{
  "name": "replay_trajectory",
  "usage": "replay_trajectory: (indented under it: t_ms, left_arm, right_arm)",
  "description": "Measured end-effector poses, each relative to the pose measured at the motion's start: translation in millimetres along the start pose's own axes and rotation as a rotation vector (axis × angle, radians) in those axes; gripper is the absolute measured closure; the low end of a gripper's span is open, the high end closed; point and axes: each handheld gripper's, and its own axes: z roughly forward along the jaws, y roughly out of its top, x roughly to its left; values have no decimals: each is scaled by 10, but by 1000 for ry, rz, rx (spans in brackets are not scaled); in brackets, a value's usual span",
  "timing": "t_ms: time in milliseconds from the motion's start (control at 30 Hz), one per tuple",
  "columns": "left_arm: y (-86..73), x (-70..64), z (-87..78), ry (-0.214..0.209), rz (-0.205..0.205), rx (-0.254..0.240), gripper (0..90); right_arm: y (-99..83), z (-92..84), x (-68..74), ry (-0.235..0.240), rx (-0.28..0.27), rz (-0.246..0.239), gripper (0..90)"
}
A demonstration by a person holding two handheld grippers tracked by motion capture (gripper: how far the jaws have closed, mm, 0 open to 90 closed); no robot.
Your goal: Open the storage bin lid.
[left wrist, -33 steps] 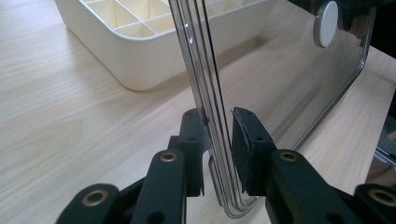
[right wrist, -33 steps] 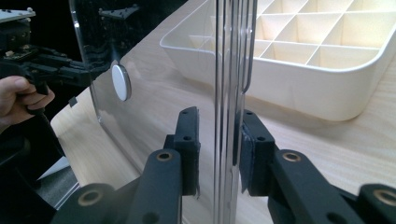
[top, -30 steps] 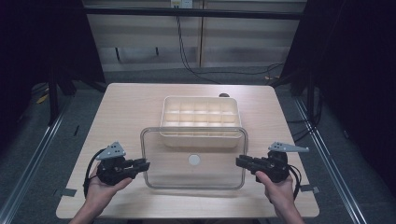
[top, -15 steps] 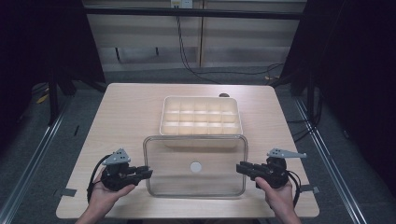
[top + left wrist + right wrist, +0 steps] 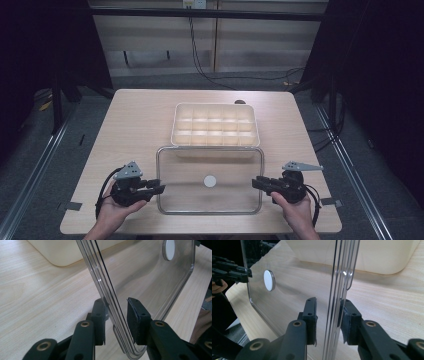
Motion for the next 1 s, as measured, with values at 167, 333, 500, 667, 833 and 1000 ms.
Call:
replay_trajectory:
  t_ms: [167, 333, 500, 667, 833, 1000]
  left_arm:
    - [-3, -3, 24, -5, 1, 12, 677]
    - [-5, 1, 81, -7, 0, 36, 642]
    - [-18, -1, 85, -9, 6, 41, 630]
    - [-34, 10, 105, -11, 5, 46, 616]
    - [-47, 21, 138, -25, -1, 57, 600]
    - [-63, -6, 164, -20, 4, 72, 574]
  right_arm:
    - [-19, 18, -2, -10, 2, 2, 675]
    - [-53, 35, 6, -35, 23, -13, 646]
    - [-74, 50, 11, -48, 32, -22, 626]
    - [-76, 86, 18, -62, 41, -18, 605]
    - [-88, 126, -5, -65, 54, -7, 584]
    - [-108, 147, -11, -77, 62, 6, 560]
